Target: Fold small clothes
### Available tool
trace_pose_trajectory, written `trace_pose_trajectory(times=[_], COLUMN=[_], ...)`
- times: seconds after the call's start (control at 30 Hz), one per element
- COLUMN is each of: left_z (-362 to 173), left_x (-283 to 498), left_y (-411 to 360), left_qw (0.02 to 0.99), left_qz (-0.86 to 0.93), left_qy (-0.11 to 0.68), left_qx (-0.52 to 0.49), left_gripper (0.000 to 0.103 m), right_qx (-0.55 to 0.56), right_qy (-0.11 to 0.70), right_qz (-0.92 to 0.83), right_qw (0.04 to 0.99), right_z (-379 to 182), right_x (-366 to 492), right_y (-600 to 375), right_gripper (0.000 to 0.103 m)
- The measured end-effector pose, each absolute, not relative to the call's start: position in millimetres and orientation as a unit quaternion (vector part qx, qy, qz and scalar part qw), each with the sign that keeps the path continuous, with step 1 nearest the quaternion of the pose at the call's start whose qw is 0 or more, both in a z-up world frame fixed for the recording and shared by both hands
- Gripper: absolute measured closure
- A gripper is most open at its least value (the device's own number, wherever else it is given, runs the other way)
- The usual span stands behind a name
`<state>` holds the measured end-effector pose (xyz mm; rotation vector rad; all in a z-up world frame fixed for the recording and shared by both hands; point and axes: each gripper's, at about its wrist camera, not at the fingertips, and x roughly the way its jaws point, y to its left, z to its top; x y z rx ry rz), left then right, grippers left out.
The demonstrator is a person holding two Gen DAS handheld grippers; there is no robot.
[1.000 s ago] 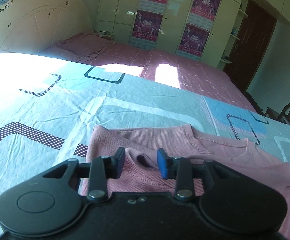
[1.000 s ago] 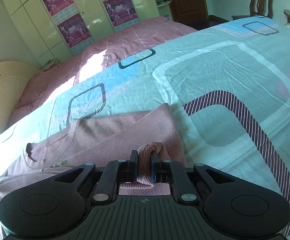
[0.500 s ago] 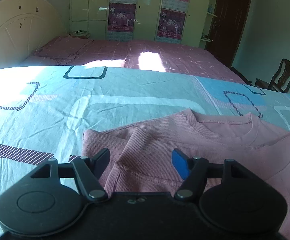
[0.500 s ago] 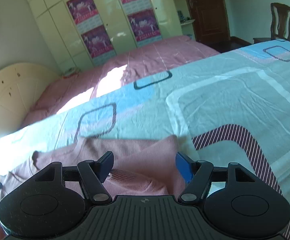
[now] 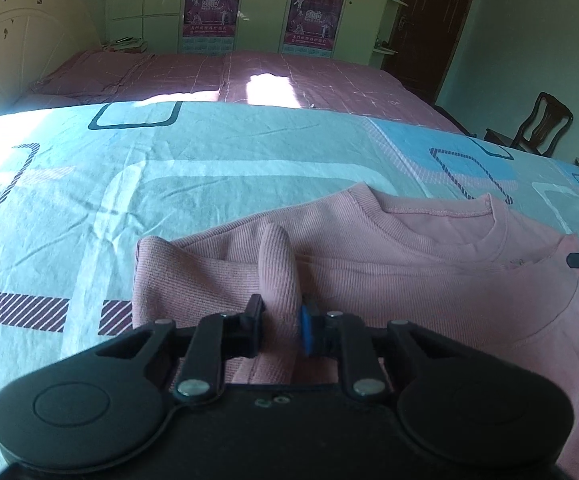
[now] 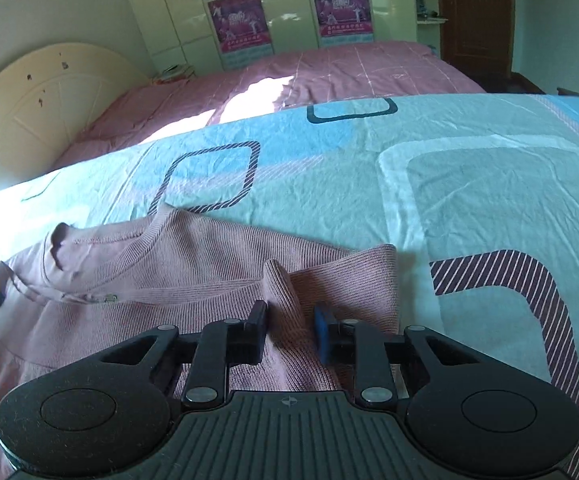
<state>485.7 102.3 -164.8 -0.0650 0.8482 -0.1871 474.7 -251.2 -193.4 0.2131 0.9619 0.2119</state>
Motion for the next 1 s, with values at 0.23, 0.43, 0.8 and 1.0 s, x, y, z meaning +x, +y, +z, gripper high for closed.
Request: trace_pose_trajectory(times=[0.23, 0.43, 0.8, 1.0], left_z=[-138, -128, -175, -163], left_x=[469, 485, 490, 480], left_y=[105, 107, 99, 100], left_qw=[0.939, 0.950, 0.933, 0.930], left_qz=[-0.068, -0.027, 0.021, 0.017], left_qy=[0.330, 0.302, 0.358, 0.366], left_qx=[-0.063, -0.078, -0.026, -0.002], left_gripper=[0.089, 0.089, 0.085, 0.052], right_qx=[0.122, 0.131, 0.115, 0.123], right_qy=[0.396, 0.363, 0.410, 0.399], right_qz=[0.096, 0.054, -0.029, -0.021], right_qw=[0.905, 0.921, 0.905, 0.908], right_z=[-165, -157, -208, -189], right_x=[464, 481, 494, 482], right_y=[-260, -260, -254, -258], right_gripper=[0.096, 0.096, 0.101, 0.101])
